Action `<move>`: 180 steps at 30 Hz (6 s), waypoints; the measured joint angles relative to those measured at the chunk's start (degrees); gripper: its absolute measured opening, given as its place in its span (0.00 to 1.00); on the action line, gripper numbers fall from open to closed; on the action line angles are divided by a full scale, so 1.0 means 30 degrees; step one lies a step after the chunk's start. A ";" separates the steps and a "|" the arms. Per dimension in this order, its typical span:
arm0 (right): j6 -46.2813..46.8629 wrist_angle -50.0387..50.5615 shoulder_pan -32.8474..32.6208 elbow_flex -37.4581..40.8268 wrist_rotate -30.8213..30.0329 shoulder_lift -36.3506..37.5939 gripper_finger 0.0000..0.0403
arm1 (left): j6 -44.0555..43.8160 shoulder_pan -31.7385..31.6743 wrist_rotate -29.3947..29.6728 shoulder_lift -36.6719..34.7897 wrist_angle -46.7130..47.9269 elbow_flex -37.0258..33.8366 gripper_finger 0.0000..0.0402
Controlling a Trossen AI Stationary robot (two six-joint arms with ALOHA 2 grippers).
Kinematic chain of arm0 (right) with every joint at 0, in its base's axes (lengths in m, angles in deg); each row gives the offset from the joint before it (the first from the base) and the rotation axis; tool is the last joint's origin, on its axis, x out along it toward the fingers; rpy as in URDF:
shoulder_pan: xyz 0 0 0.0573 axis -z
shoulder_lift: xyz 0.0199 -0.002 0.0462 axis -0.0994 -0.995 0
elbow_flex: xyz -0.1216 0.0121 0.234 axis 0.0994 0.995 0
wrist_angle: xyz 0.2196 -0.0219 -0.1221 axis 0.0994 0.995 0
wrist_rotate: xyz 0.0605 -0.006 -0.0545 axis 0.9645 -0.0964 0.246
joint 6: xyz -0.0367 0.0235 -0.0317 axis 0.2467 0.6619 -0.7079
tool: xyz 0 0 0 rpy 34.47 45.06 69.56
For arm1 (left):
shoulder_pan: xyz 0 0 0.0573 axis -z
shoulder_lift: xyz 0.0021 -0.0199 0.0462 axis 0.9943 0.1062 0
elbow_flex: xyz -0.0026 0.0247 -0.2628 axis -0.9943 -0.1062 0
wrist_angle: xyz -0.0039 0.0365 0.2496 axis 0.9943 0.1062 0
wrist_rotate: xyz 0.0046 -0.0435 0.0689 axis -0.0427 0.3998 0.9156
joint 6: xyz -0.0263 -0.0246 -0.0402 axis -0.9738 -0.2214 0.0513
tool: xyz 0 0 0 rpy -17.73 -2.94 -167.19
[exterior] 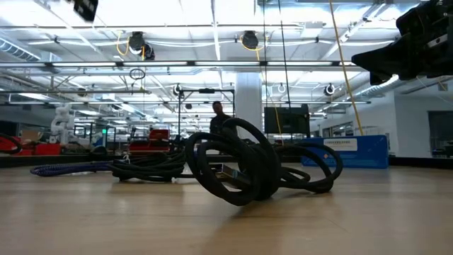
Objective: Pick and place USB-C Cables
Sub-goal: Put the blue patterned cable charger into the orange bin
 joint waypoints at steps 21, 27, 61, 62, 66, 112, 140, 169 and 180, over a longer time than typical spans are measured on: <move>0.0058 -0.0001 -0.0001 0.0003 0.0000 0.0000 0.00 | 0.3923 0.0000 0.0578 0.6705 0.8545 1.5235 0.01; 0.0058 0.0000 -0.0002 0.0004 0.0000 0.0000 0.00 | 0.3924 0.0000 0.0588 0.7317 0.9019 1.7082 0.01; 0.2925 0.4975 -0.0001 -0.9532 -0.0691 -0.5031 0.00 | 0.4710 0.0000 0.0634 0.7882 1.0680 1.8518 0.01; 0.2911 0.5596 -0.0001 -1.0593 -0.1025 -0.5639 0.00 | 0.4871 0.0000 0.0652 0.7875 1.0680 1.8518 0.01; 0.1533 0.7750 0.0000 -1.4747 -0.1632 -0.7997 0.00 | 0.5118 0.0000 0.0746 0.7890 1.0704 1.8518 0.01; -0.1974 1.3439 0.0000 -2.9998 -0.3534 -1.8096 0.00 | 0.3437 -0.0007 0.1805 0.9752 1.0360 1.8503 0.01; -0.1443 1.4111 0.0000 -2.9991 -0.3483 -1.8319 0.00 | -0.5542 -0.0882 0.1574 1.6544 2.1155 1.7266 0.01; -0.1443 1.4426 0.0000 -2.9991 -0.3497 -2.0048 0.00 | -1.8831 -0.0670 0.2397 1.6465 1.5009 0.6422 0.01; -0.1443 1.4433 0.0000 -2.9991 -0.3504 -2.0927 0.00 | -2.0675 -0.0107 0.2260 1.7481 1.2530 0.4741 0.01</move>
